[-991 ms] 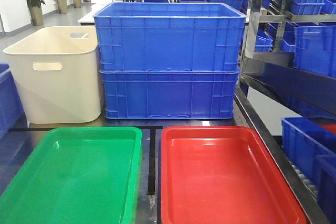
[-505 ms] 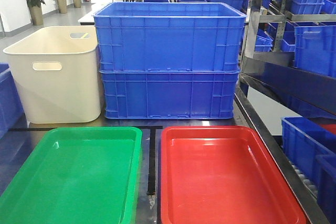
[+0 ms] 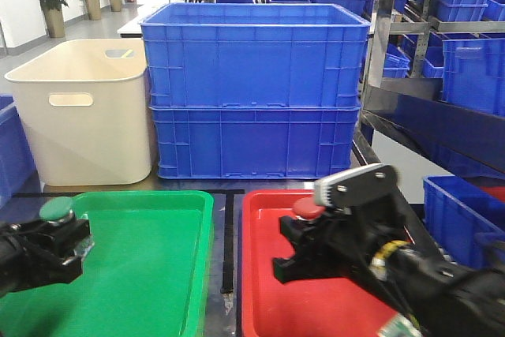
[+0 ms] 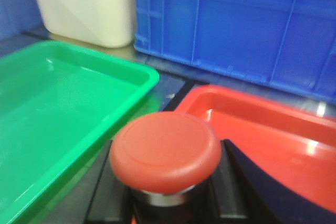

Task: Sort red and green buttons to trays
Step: 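Lower both buttons into their trays and open both grippers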

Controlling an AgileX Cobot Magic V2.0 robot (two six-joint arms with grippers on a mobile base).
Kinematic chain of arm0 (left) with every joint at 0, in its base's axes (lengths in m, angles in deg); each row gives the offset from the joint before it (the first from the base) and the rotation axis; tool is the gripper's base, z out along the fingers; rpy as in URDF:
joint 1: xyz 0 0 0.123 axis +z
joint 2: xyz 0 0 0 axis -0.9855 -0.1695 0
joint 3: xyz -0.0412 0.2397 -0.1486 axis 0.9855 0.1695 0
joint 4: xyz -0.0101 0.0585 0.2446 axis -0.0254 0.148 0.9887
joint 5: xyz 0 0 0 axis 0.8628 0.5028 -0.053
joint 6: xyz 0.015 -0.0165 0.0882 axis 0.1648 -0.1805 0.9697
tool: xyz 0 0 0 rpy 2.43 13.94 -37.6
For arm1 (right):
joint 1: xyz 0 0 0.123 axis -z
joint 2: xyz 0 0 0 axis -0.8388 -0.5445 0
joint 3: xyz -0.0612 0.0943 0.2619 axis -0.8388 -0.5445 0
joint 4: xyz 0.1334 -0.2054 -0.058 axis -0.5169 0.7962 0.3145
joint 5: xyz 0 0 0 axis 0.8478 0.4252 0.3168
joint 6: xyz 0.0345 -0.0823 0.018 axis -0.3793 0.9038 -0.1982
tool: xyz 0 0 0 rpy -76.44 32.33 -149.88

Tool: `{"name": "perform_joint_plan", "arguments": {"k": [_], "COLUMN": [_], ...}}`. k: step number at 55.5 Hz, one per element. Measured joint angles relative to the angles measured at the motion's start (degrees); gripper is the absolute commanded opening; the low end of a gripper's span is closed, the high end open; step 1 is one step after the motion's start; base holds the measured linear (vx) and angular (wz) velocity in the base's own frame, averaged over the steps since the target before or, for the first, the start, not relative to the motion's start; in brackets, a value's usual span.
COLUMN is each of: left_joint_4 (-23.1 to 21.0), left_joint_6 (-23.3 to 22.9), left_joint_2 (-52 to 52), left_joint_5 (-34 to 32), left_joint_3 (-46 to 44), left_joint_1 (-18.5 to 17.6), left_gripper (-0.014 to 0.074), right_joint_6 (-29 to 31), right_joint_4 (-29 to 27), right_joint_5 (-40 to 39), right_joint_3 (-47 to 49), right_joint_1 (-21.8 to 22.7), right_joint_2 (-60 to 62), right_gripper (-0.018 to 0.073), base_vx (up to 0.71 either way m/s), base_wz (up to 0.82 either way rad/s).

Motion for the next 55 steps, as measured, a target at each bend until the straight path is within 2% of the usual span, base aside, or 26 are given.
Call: {"name": "perform_joint_plan", "arguments": {"k": [9, 14, 18, 27, 35, 39, 55], "left_joint_4": [0.23, 0.23, 0.23, 0.25, 0.25, 0.25, 0.25], "left_joint_6": [0.00, 0.00, 0.00, 0.00, 0.00, 0.00, 0.12], "left_joint_2": [-4.12, -5.43, -6.50, -7.80, -8.18, -8.18, -2.55], "left_joint_5": [-0.83, -1.10, -1.27, -1.38, -1.38, -1.38, -1.28], "left_joint_3": [-0.07, -0.07, -0.07, -0.07, -0.07, -0.07, -0.07], "left_joint_1": [0.00, 0.00, 0.00, 0.00, 0.00, 0.00, 0.00], "left_gripper": [0.0146, 0.0274, 0.0370, 0.0508, 0.0547, 0.0545, 0.0545], "right_joint_6": [0.00, 0.00, 0.00, 1.05, 1.28, 1.35, 1.47], "right_joint_4": [-2.27, -2.63, -2.79, -2.79, -2.82, -2.82, -2.96], "right_joint_5": [-1.04, -2.26, -2.82, -3.92, -4.24, -4.30, -6.94], "right_joint_3": [4.87, 5.11, 5.22, 5.34, 5.39, 5.43, 5.43], "right_joint_1": [0.00, 0.00, 0.00, 0.00, 0.00, 0.00, 0.00], "right_joint_2": [-10.10, -12.41, -13.02, -13.13, -13.13, -13.13, -7.35], "right_gripper": [0.0071, 0.0143, 0.0226, 0.0454, 0.0605, 0.0636, 0.0601], "base_vx": [0.00, 0.00, 0.00, 0.00, 0.00, 0.00, 0.00], "base_wz": [0.00, 0.00, 0.00, 0.00, 0.00, 0.00, 0.00]}}
